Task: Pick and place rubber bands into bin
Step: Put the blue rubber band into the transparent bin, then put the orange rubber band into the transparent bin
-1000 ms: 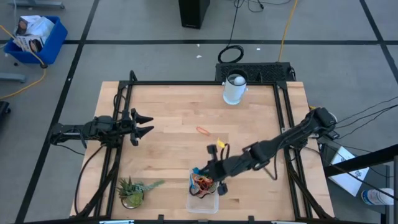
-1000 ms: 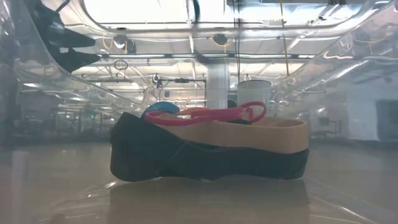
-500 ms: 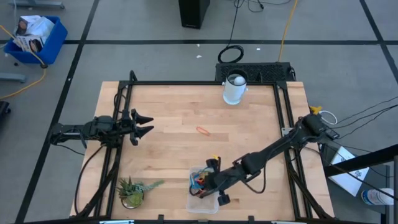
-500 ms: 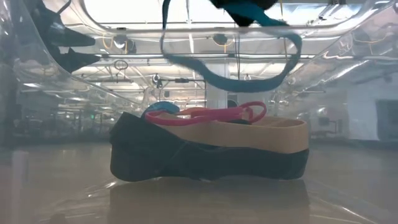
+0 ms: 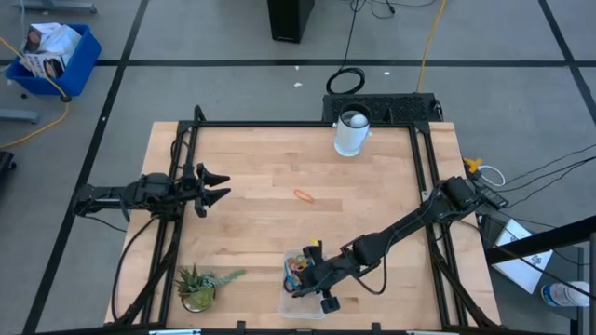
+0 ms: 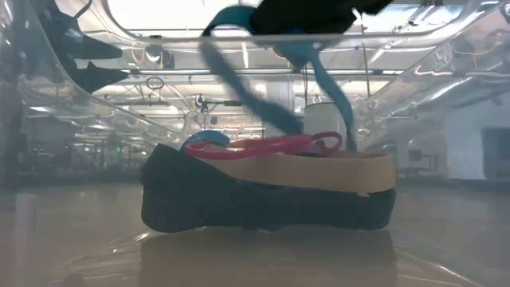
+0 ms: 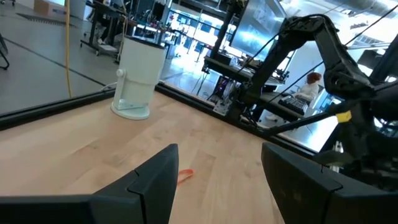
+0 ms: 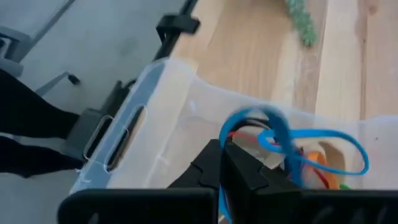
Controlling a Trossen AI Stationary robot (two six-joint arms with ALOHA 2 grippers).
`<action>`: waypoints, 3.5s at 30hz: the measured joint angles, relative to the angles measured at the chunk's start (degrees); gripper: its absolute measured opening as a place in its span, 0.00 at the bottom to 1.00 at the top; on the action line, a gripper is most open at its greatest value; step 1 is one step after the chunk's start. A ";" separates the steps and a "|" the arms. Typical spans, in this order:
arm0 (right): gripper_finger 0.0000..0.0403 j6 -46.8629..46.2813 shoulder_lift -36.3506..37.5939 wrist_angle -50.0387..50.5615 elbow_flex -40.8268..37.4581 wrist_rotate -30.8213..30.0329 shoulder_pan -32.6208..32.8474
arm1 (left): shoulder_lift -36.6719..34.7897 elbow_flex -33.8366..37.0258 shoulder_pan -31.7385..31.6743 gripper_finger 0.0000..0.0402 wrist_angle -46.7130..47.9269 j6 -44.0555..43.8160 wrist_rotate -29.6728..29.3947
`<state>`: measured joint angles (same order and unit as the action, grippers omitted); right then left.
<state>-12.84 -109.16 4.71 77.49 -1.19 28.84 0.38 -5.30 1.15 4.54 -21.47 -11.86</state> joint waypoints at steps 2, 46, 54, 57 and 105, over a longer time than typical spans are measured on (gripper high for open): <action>0.01 0.00 -0.33 0.09 0.00 -0.04 0.00 | -0.02 0.00 0.00 0.59 0.00 -0.09 0.00; 0.45 0.26 0.04 -8.98 -0.04 -1.69 -8.28 | -0.02 0.00 0.00 0.59 -0.09 0.23 -0.05; 0.45 3.06 0.32 -10.24 -0.04 -10.87 -10.88 | -0.02 0.00 0.01 0.59 -0.09 0.22 -0.07; 0.45 3.43 1.80 -6.55 -0.07 -16.16 -12.39 | 0.00 0.00 0.02 0.59 -0.13 0.21 -0.07; 0.42 4.59 -0.19 20.46 3.79 -2.41 -30.01 | -0.02 0.02 0.02 0.59 -0.13 0.20 -0.11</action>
<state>-8.25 -109.35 25.17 81.28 -3.60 -1.17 0.36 -5.28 1.17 4.40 -21.27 -11.97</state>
